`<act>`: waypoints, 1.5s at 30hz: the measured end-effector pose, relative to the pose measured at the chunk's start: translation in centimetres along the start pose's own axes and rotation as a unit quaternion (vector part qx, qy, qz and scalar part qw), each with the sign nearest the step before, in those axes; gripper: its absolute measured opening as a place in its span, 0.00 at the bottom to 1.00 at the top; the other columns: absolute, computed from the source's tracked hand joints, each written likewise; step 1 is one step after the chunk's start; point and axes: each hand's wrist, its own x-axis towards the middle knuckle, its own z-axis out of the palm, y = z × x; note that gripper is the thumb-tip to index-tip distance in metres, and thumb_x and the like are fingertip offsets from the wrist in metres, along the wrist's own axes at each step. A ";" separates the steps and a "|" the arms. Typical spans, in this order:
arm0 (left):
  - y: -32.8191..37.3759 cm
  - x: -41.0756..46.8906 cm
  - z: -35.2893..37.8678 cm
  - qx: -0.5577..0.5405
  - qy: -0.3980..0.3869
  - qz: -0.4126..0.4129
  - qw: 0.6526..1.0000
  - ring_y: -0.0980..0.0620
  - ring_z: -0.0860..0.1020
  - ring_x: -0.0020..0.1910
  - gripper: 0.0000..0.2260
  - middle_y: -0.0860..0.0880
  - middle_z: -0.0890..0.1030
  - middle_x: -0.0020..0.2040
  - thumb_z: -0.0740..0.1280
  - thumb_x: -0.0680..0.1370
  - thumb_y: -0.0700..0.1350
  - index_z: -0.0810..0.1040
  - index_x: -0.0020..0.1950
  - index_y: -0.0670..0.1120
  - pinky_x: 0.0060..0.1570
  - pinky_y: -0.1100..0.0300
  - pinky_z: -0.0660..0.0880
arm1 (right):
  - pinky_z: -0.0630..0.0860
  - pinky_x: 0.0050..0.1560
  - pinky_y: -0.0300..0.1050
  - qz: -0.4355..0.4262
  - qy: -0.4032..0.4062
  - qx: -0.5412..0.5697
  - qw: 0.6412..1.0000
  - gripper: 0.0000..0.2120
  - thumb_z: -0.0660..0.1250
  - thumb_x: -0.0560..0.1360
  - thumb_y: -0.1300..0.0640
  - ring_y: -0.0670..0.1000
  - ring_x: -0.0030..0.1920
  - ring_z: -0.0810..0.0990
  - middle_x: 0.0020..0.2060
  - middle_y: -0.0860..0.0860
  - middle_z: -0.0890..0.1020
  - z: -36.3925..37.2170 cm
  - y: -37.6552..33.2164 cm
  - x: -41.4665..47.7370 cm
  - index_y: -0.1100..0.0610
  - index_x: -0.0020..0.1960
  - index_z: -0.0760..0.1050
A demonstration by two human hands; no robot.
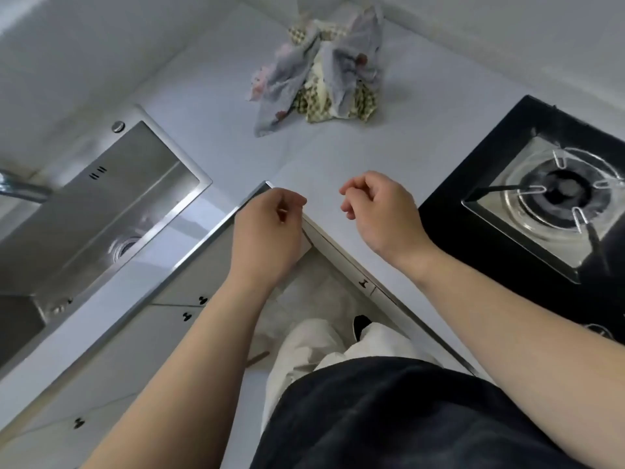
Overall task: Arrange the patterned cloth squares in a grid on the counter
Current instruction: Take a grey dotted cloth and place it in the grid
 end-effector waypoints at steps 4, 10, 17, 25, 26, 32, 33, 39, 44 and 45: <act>-2.0 3.5 -1.2 0.019 -0.023 -0.013 0.999 0.67 0.78 0.45 0.08 0.62 0.82 0.45 0.65 0.81 0.42 0.83 0.49 0.53 0.40 0.77 0.69 | 0.77 0.47 0.39 0.014 0.008 -0.006 1.000 0.09 0.60 0.81 0.58 0.46 0.45 0.82 0.40 0.45 0.83 1.9 -1.3 3.3 0.52 0.50 0.79; -4.9 11.9 -0.9 0.014 -0.107 0.012 0.994 0.64 0.79 0.45 0.10 0.60 0.83 0.45 0.65 0.80 0.42 0.83 0.51 0.55 0.40 0.72 0.71 | 0.79 0.42 0.39 0.059 0.068 -0.011 0.996 0.09 0.59 0.82 0.57 0.46 0.42 0.82 0.41 0.46 0.83 5.0 -2.6 8.1 0.53 0.52 0.79; -8.4 21.9 -2.1 0.057 -0.207 0.110 0.970 0.64 0.79 0.44 0.09 0.57 0.83 0.48 0.65 0.80 0.41 0.84 0.52 0.52 0.40 0.77 0.70 | 0.77 0.44 0.38 0.110 0.161 -0.026 0.980 0.09 0.60 0.83 0.52 0.44 0.45 0.82 0.46 0.44 0.82 9.6 -4.4 13.5 0.52 0.56 0.78; -10.4 26.0 -3.2 0.019 -0.216 0.114 0.969 0.62 0.78 0.45 0.10 0.58 0.83 0.50 0.64 0.81 0.41 0.85 0.53 0.50 0.42 0.80 0.67 | 0.78 0.47 0.44 0.115 0.175 -0.045 0.977 0.08 0.60 0.82 0.52 0.47 0.46 0.82 0.46 0.46 0.83 13.8 -6.8 16.9 0.50 0.54 0.78; -10.4 26.3 -3.1 0.017 -0.220 0.117 0.968 0.62 0.78 0.45 0.10 0.58 0.84 0.51 0.64 0.81 0.41 0.85 0.53 0.50 0.42 0.80 0.67 | 0.79 0.47 0.45 0.115 0.177 -0.047 0.976 0.08 0.61 0.82 0.52 0.48 0.46 0.82 0.46 0.47 0.83 14.0 -7.0 17.2 0.50 0.54 0.78; -10.9 27.8 -3.6 -0.014 -0.198 0.124 0.972 0.60 0.79 0.47 0.10 0.57 0.83 0.50 0.64 0.80 0.41 0.85 0.52 0.50 0.43 0.79 0.67 | 0.80 0.48 0.48 0.110 0.172 -0.064 0.977 0.07 0.61 0.81 0.54 0.49 0.43 0.83 0.44 0.47 0.83 15.2 -7.9 18.0 0.50 0.53 0.78; -11.0 27.9 -3.7 -0.015 -0.194 0.126 0.973 0.60 0.79 0.47 0.10 0.57 0.83 0.50 0.64 0.80 0.40 0.85 0.52 0.50 0.42 0.79 0.67 | 0.80 0.48 0.48 0.111 0.169 -0.066 0.977 0.07 0.61 0.81 0.54 0.49 0.43 0.83 0.44 0.47 0.83 15.3 -7.9 18.1 0.50 0.53 0.78; -11.4 27.9 -3.4 -0.015 -0.188 0.125 0.974 0.57 0.79 0.48 0.10 0.56 0.84 0.50 0.64 0.80 0.41 0.85 0.53 0.49 0.43 0.76 0.68 | 0.79 0.46 0.46 0.105 0.178 -0.076 0.976 0.07 0.60 0.81 0.53 0.48 0.44 0.82 0.45 0.47 0.83 14.5 -7.9 18.4 0.49 0.53 0.78; -9.3 27.0 -2.7 -0.007 -0.193 0.139 0.971 0.57 0.77 0.45 0.11 0.55 0.83 0.50 0.63 0.81 0.40 0.84 0.54 0.49 0.42 0.72 0.69 | 0.78 0.42 0.43 0.106 0.187 -0.097 0.972 0.08 0.60 0.81 0.54 0.46 0.43 0.81 0.44 0.45 0.82 12.8 -7.3 18.2 0.50 0.52 0.78; -8.8 26.7 -2.5 -0.005 -0.190 0.145 0.971 0.56 0.77 0.45 0.11 0.55 0.83 0.49 0.63 0.81 0.41 0.84 0.55 0.49 0.39 0.76 0.67 | 0.76 0.40 0.39 0.103 0.188 -0.107 0.971 0.08 0.60 0.81 0.54 0.44 0.43 0.80 0.44 0.44 0.82 12.4 -7.2 18.1 0.50 0.52 0.78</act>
